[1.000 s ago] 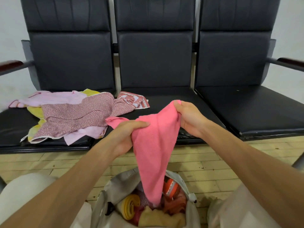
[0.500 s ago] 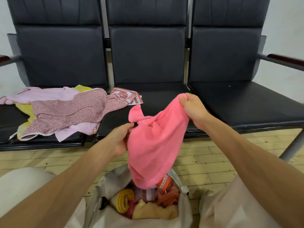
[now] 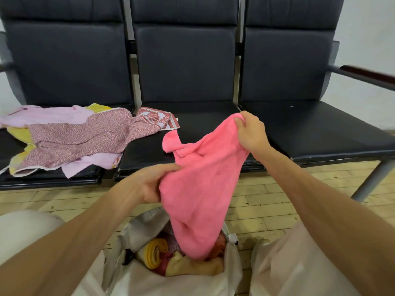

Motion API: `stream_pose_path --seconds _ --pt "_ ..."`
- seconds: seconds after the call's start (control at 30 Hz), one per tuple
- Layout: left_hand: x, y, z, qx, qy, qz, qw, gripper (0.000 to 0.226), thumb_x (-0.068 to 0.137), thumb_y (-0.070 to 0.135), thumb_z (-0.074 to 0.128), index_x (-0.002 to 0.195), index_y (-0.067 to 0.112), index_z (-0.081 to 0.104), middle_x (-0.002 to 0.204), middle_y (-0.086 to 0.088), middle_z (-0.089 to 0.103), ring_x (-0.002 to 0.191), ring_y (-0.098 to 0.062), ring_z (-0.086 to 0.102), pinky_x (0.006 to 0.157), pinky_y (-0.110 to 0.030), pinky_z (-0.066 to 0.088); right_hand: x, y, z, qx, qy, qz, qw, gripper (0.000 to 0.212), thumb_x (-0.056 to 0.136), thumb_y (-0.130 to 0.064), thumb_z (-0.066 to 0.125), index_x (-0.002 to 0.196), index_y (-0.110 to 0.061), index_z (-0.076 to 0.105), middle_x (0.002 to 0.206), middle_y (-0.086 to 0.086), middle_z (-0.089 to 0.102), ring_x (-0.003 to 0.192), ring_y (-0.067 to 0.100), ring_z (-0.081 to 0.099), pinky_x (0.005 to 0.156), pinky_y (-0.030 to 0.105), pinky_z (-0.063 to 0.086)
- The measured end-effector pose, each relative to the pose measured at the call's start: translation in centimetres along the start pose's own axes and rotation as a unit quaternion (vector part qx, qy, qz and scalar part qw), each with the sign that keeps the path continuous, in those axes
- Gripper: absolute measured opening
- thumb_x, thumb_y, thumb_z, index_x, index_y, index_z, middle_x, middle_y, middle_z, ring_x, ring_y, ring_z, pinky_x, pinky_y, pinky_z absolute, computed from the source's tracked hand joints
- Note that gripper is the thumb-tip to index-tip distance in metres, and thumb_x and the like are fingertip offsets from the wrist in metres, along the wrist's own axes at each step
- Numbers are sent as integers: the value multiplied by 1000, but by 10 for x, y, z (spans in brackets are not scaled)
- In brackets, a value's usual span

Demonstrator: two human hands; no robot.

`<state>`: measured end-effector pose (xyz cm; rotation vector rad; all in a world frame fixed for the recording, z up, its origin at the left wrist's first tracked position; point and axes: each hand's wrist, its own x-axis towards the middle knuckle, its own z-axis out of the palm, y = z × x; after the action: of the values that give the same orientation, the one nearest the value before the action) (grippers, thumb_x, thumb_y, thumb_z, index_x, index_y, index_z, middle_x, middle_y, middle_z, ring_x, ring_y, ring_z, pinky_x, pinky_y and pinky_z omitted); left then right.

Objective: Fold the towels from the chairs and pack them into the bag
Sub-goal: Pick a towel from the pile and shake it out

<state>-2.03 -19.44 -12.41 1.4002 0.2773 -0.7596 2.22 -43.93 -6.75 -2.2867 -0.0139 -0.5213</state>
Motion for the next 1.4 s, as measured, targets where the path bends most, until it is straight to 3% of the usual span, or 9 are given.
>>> stream_pose_path --seconds 0.1,0.27,0.47,0.6,0.7,0.87,1.0,1.17,1.4 --pt "-4 7 -5 -24 19 63 998 37 76 32 71 110 18 69 97 -7 72 93 -24 64 74 -34 48 -5 8 -2 -104 -32 -16 994 20 106 -19 30 94 -11 44 83 5 52 71 20 52 61 36 46" --pt "-14 21 -16 -117 15 116 986 18 85 34 56 87 17 64 74 -1 58 68 -17 53 66 -31 39 -5 13 -10 -213 -38 21 976 24 105 -18 30 114 -5 47 94 14 53 80 33 56 73 46 50" --pt "-29 30 -24 -162 86 152 971 16 88 24 51 87 15 64 75 -2 62 69 -18 55 67 -30 40 -2 7 -24 -9 -13 88 996 35 104 -15 32 111 1 62 105 14 62 98 27 58 78 31 40" --pt "-41 42 -27 -160 127 216 955 27 90 10 57 115 3 63 88 -5 70 82 -18 64 71 -30 49 -3 -2 -30 215 -83 234 944 28 102 -27 45 99 -7 65 101 11 62 96 24 57 85 37 47" --pt "-48 48 -32 -166 142 232 948 15 90 10 59 104 5 64 83 -4 71 81 -16 64 68 -29 49 -4 -6 -28 177 -145 203 952 36 103 -33 46 112 -4 65 111 14 65 100 26 62 91 40 49" --pt "-50 47 -45 -226 169 205 937 14 91 28 62 90 13 64 73 -4 66 72 -17 64 62 -32 51 -5 -21 -35 110 -256 104 955 39 87 -42 66 101 -6 72 98 11 73 90 22 70 83 40 56" --pt "-50 41 -55 -180 177 173 952 18 89 18 61 72 14 57 54 -3 59 48 -14 58 45 -20 50 -11 -16 -47 66 -384 35 920 28 73 -10 81 99 -11 69 93 3 73 89 17 69 80 30 55" --pt "-53 35 -54 70 208 195 956 19 91 2 55 94 15 69 94 0 67 82 -9 58 68 -20 46 -11 3 -31 -236 -303 -59 921 22 91 -15 64 80 -21 46 85 -3 53 87 24 54 74 34 41" --pt "-67 41 -64 50 211 212 953 26 90 -1 56 105 13 70 101 -3 70 84 -11 61 56 -13 52 -8 12 -27 -84 -219 -9 972 14 92 -13 62 105 -8 58 101 4 58 93 20 55 75 30 44"
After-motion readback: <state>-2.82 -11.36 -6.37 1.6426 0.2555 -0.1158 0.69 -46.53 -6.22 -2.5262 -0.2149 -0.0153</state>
